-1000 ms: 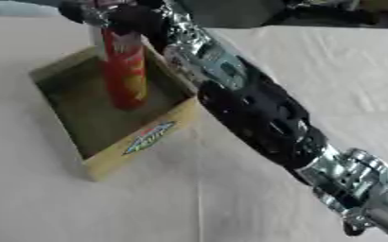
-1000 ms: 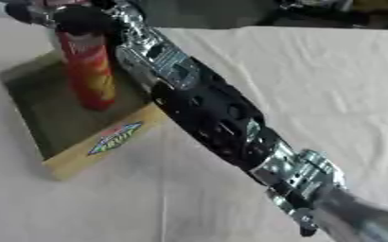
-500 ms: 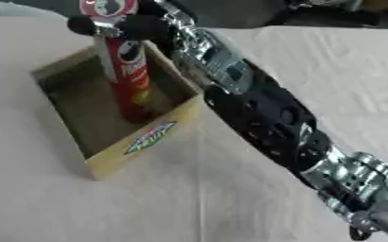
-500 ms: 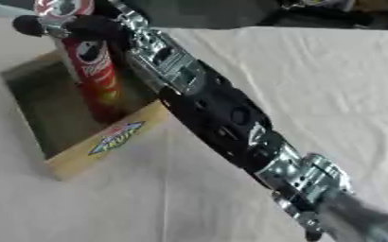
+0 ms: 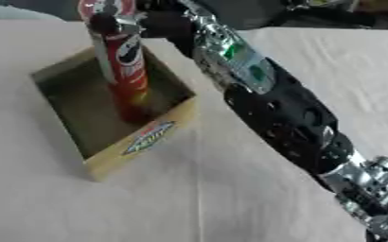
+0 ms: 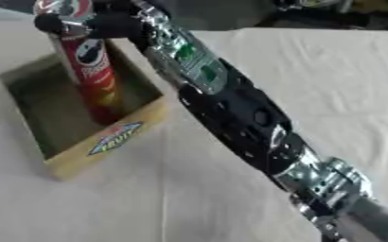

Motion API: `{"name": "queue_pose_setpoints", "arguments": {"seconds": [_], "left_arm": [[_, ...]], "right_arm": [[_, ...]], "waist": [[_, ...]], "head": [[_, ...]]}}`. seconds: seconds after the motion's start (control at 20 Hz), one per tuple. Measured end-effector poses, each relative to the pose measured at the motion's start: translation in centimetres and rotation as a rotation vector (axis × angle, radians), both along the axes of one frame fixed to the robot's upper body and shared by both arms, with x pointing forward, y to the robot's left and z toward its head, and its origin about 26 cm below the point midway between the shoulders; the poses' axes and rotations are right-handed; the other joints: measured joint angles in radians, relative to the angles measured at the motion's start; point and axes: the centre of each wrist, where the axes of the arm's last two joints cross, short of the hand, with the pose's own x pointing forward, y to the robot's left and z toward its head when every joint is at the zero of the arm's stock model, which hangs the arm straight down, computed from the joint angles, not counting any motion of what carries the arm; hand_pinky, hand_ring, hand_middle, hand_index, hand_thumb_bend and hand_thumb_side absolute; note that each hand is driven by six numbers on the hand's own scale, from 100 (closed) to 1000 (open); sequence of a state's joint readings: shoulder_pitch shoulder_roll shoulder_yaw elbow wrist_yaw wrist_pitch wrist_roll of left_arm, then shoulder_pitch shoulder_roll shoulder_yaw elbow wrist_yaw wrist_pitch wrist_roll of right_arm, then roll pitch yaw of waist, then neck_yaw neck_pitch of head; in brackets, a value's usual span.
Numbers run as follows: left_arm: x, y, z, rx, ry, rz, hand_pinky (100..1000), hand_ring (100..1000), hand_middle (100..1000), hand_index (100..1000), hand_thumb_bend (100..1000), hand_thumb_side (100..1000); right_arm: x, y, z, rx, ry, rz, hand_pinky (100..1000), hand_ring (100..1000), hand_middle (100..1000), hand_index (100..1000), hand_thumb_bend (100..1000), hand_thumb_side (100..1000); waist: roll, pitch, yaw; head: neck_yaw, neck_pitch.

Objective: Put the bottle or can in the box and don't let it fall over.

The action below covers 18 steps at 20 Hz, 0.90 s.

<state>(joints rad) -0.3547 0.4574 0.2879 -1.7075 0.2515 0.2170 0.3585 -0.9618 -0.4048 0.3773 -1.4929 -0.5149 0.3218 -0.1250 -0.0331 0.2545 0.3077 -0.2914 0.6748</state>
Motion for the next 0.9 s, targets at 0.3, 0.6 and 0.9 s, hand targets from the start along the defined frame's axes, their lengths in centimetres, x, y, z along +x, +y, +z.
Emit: {"name": "queue_pose_setpoints", "arguments": {"seconds": [0.3,0.6,0.9], "left_arm": [[-0.2,0.4,-0.2,0.007,0.013,0.014,791,1000,919,817,100,232],[-0.5,0.8,-0.4,0.025,0.026,0.026,791,1000,919,817,100,235],[-0.7,1.1,-0.4,0.035,0.032,0.032,791,1000,918,817,100,236]], "right_arm": [[-1.9,-2.9,1.1,0.054,-0.005,-0.027,1000,936,945,1000,809,213],[-3.7,-6.1,0.2,0.087,0.006,-0.115,1000,945,947,1000,824,224],[-6.3,-9.7,-1.8,0.084,0.025,-0.19,1000,948,951,1000,806,209]], "waist": [[0.001,-0.023,-0.038],[-0.001,-0.043,-0.079],[-0.004,-0.051,-0.106]], "head": [[0.034,0.001],[0.066,0.028],[0.1,0.044]]}}
